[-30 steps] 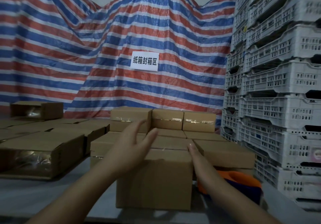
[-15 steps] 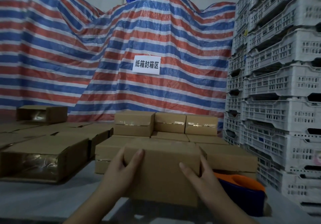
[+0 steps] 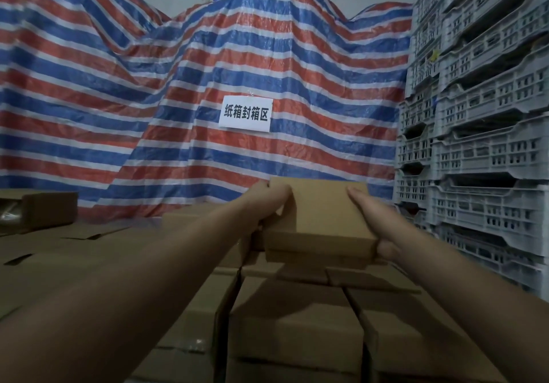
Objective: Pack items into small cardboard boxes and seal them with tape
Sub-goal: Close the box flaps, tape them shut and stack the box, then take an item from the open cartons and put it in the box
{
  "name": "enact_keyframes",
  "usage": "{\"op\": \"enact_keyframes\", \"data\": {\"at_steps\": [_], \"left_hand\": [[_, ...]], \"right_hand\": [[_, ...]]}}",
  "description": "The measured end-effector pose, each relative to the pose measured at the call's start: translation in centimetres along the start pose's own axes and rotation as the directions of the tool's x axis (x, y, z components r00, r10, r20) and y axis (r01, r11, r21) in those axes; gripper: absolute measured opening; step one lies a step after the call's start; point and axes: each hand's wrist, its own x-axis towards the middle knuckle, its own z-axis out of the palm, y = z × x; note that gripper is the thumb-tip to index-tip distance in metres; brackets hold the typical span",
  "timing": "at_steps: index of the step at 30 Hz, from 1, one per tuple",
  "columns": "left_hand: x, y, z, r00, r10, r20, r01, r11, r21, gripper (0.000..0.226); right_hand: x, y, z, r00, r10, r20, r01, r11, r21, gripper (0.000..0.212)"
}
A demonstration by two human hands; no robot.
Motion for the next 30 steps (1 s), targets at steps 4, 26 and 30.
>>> {"op": "enact_keyframes", "data": {"at_steps": [4, 26, 30], "left_hand": [[4.7, -1.4, 0.5, 0.996, -0.084, -0.019, 0.086, 0.973, 0.213, 0.023], [7.1, -6.1, -1.9, 0.934, 0.355, -0.028, -0.153, 0.473, 0.868, 0.051], [5.6, -4.6, -6.3, 0.891, 0.444, -0.099, -0.198, 0.575, 0.794, 0.029]], "right_hand": [[5.4, 1.9, 0.8, 0.992, 0.126, -0.015, -0.127, 0.991, -0.044, 0.062], [7.6, 3.2, 6.0, 0.978, -0.144, -0.15, 0.079, 0.925, -0.371, 0.034], [5.4, -0.1, 9.1, 0.858, -0.508, -0.074, 0.381, 0.727, -0.57, 0.017]]}}
